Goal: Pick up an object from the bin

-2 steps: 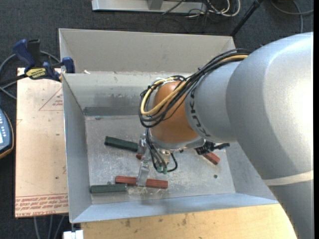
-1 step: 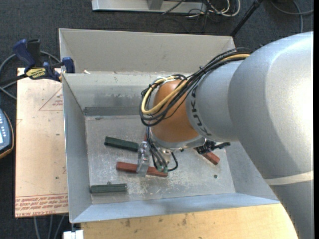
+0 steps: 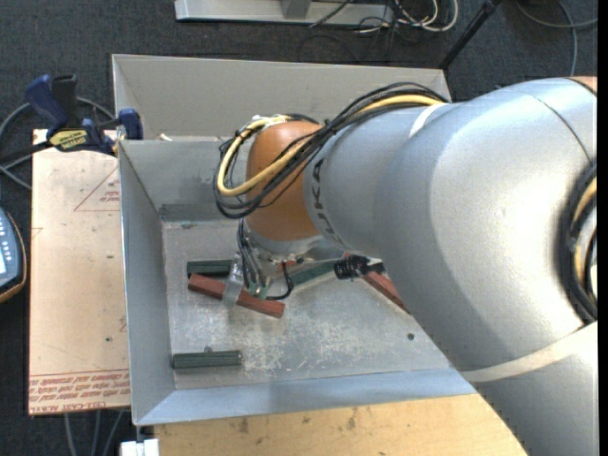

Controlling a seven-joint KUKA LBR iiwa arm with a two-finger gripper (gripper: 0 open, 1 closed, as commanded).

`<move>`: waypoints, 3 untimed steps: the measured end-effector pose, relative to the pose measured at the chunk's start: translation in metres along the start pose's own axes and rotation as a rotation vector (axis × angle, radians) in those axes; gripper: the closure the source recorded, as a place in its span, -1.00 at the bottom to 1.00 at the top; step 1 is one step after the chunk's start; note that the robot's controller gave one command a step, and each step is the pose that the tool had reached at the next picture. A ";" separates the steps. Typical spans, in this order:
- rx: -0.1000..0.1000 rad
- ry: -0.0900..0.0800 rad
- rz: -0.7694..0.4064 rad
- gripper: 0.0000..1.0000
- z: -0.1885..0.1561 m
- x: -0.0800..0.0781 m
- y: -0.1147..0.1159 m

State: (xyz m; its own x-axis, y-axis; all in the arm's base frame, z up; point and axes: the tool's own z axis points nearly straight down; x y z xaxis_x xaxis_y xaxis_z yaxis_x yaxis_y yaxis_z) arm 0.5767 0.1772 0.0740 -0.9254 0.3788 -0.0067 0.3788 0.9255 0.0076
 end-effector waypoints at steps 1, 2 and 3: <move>0.003 -0.002 -0.007 1.00 -0.103 -0.021 -0.031; 0.007 0.005 -0.011 -1.00 -0.098 -0.019 -0.030; 0.007 0.009 -0.184 -1.00 -0.094 0.029 -0.042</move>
Offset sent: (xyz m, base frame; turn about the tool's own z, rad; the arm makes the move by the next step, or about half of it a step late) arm 0.0051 -0.0364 0.0976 -0.0086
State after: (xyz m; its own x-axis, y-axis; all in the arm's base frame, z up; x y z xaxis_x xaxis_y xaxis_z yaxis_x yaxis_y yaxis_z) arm 0.5329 0.1491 0.1679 -0.9792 0.2030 0.0020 0.2030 0.9792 0.0000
